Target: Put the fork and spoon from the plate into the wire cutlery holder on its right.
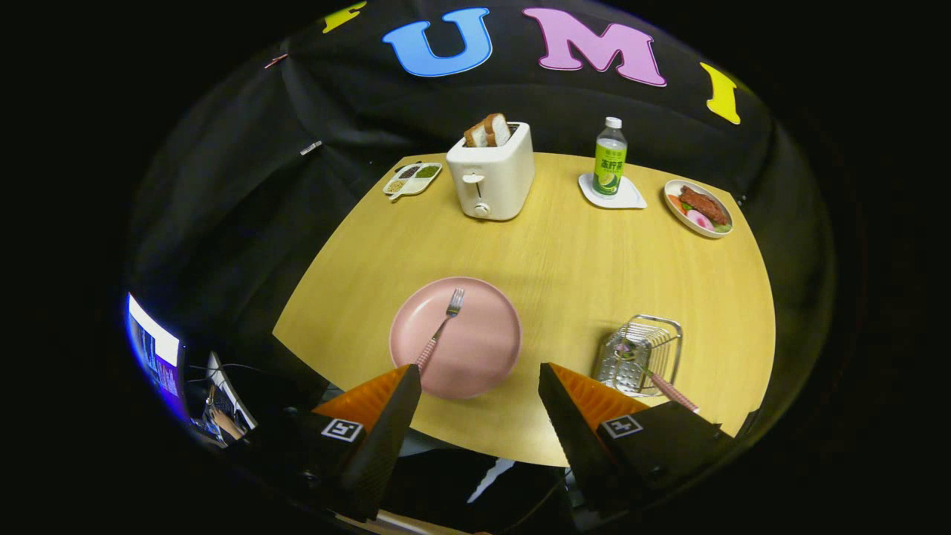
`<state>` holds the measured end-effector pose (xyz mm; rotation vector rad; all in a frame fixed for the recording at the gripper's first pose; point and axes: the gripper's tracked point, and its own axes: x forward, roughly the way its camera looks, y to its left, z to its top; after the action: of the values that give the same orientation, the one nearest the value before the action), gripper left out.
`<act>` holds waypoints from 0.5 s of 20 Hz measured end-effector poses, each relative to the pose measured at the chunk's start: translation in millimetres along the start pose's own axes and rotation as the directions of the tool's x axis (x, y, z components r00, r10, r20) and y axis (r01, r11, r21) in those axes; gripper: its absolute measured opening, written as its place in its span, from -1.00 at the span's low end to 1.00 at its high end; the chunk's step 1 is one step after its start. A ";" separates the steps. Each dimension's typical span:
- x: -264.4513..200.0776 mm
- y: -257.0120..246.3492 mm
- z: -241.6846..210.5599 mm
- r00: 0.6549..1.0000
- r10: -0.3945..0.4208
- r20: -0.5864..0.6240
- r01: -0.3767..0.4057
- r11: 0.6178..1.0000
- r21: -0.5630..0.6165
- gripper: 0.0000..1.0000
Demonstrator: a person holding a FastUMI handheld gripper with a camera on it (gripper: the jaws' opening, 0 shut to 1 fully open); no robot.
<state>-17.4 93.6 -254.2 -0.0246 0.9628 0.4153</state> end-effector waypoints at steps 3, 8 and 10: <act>35.5 20.7 -2.5 0.999 0.022 -0.041 -0.021 1.000 0.012 0.99; 90.9 29.1 -26.0 0.986 0.024 -0.167 -0.009 0.996 0.092 0.99; 111.2 27.1 -37.1 0.977 0.011 -0.213 0.013 0.994 0.108 0.99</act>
<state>-0.9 148.0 -360.3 0.0303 1.1969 0.3633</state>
